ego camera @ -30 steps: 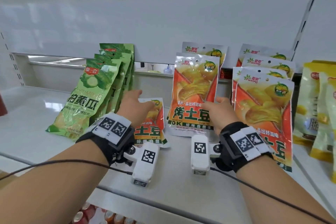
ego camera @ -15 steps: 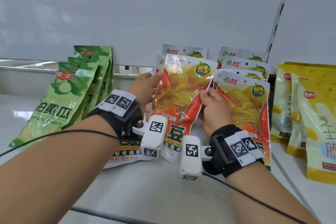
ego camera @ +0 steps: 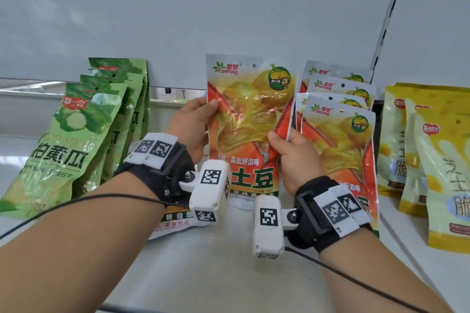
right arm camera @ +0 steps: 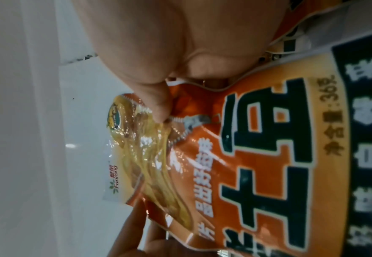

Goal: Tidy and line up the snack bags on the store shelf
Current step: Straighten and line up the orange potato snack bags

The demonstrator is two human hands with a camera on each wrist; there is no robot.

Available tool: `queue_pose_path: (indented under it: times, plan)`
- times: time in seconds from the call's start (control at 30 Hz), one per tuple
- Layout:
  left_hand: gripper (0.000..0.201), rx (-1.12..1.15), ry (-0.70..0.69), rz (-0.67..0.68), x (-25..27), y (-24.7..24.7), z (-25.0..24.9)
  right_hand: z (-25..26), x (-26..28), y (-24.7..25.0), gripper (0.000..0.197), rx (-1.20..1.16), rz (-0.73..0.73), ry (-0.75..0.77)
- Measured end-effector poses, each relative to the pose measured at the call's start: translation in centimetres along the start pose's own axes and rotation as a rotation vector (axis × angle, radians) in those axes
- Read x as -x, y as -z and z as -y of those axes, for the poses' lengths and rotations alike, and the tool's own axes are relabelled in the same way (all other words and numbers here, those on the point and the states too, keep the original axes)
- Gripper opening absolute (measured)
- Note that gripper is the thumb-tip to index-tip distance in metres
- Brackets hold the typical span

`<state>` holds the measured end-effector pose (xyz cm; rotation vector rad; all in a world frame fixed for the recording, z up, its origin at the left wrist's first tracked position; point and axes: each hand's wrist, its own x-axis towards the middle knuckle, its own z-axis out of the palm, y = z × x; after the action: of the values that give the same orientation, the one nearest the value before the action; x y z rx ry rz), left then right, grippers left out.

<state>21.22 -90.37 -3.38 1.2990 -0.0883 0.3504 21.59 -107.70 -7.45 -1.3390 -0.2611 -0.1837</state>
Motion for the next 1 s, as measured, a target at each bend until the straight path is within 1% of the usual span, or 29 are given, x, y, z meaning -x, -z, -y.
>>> queue_pose_path:
  times: [0.1, 0.13, 0.2, 0.27, 0.4, 0.5, 0.57, 0.63, 0.7, 0.8, 0.87, 0.93, 1.0]
  plan:
    - [0.017, -0.147, 0.083, 0.128, 0.6, 0.6, 1.7, -0.2, -0.4, 0.2, 0.022, -0.106, -0.074, 0.001]
    - [0.019, -0.178, 0.131, 0.164, 0.8, 0.7, 2.4, -0.2, -0.6, 0.3, 0.021, -0.130, -0.088, -0.003]
    - [0.025, -0.217, 0.199, 0.179, 0.9, 1.0, 3.4, -0.2, -0.6, 0.4, 0.019, -0.163, -0.084, -0.014]
    - [0.019, -0.215, 0.178, 0.158, 0.9, 1.3, 3.7, -0.2, -0.4, 0.4, 0.015, -0.159, -0.051, -0.025]
    - [0.018, -0.072, 0.129, 0.089, 0.6, 1.9, 4.5, -0.7, -0.1, 0.1, 0.010, 0.008, 0.031, -0.080]
    - [0.025, -0.035, 0.139, 0.083, 0.4, 2.2, 4.9, -1.2, -0.1, 0.0, 0.014, 0.098, -0.006, -0.061]
    - [0.028, -0.027, 0.158, 0.117, 0.2, 2.5, 5.2, -1.2, -0.2, 0.2, 0.014, 0.077, -0.049, -0.055]
    - [0.027, -0.047, 0.184, 0.162, 0.4, 2.6, 5.4, -1.1, -0.3, 0.4, 0.015, 0.028, -0.086, -0.057]
    - [0.027, -0.067, 0.182, 0.165, 0.4, 2.7, 5.5, -1.0, -0.3, 0.5, 0.017, 0.020, -0.109, -0.049]
    - [0.026, 0.031, 0.167, 0.077, 0.1, 2.8, 5.4, -1.0, -0.1, 0.0, 0.025, 0.079, -0.136, -0.013]
    - [0.024, 0.153, 0.200, 0.013, -0.1, 2.7, 5.2, -1.0, 0.1, -0.5, 0.029, 0.108, -0.150, 0.019]
    - [0.022, 0.212, 0.238, -0.013, -0.2, 2.8, 5.2, -1.0, 0.3, -0.8, 0.028, 0.111, -0.154, 0.019]
    - [0.023, 0.220, 0.268, -0.016, -0.1, 2.9, 5.2, -0.9, 0.3, -1.0, 0.023, 0.088, -0.123, -0.034]
